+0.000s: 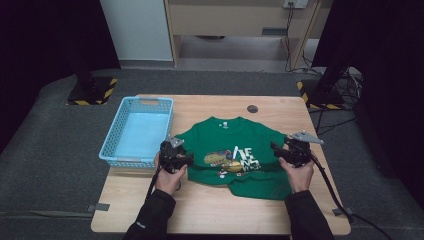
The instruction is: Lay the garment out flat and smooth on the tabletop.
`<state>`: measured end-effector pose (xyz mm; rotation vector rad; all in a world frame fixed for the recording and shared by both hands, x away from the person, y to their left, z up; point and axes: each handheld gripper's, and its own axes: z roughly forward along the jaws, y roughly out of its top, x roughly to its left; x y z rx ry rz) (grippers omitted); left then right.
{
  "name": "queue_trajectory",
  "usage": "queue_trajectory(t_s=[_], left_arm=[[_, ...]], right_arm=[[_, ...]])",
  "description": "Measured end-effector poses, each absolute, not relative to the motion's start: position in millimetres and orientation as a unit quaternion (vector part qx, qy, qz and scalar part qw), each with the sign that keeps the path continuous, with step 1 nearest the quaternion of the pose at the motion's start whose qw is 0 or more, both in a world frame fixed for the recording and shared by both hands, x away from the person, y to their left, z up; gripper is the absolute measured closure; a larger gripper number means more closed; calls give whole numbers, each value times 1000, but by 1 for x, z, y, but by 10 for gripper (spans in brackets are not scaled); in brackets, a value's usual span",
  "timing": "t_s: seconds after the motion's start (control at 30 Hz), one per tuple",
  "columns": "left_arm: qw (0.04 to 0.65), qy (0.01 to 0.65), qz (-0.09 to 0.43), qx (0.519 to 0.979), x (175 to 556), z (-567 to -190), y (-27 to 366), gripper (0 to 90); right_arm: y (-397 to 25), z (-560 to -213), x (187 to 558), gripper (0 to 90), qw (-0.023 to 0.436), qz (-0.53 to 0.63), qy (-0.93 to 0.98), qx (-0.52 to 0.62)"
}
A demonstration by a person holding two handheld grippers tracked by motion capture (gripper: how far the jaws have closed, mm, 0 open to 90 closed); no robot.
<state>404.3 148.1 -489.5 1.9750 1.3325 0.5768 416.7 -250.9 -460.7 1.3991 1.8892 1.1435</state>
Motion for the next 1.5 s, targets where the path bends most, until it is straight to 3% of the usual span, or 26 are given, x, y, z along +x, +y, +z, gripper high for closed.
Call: queue_trajectory(t_s=[0.47,0.77,1.07,1.3,1.5], left_arm=[[343,509,191,766,372,-521,147,316],[330,502,209,772,369,-531,140,279],[339,504,214,765,366,-534,144,260],[334,498,228,767,361,-534,145,261],[322,491,237,774,355,-532,145,262]], right_arm=[[-242,-496,378,312,246,399,731,496],[-237,-489,355,250,270,394,735,481],[-224,-513,359,216,271,338,767,473],[-235,-531,366,206,212,347,764,502],[-235,-535,362,195,209,337,774,493]])
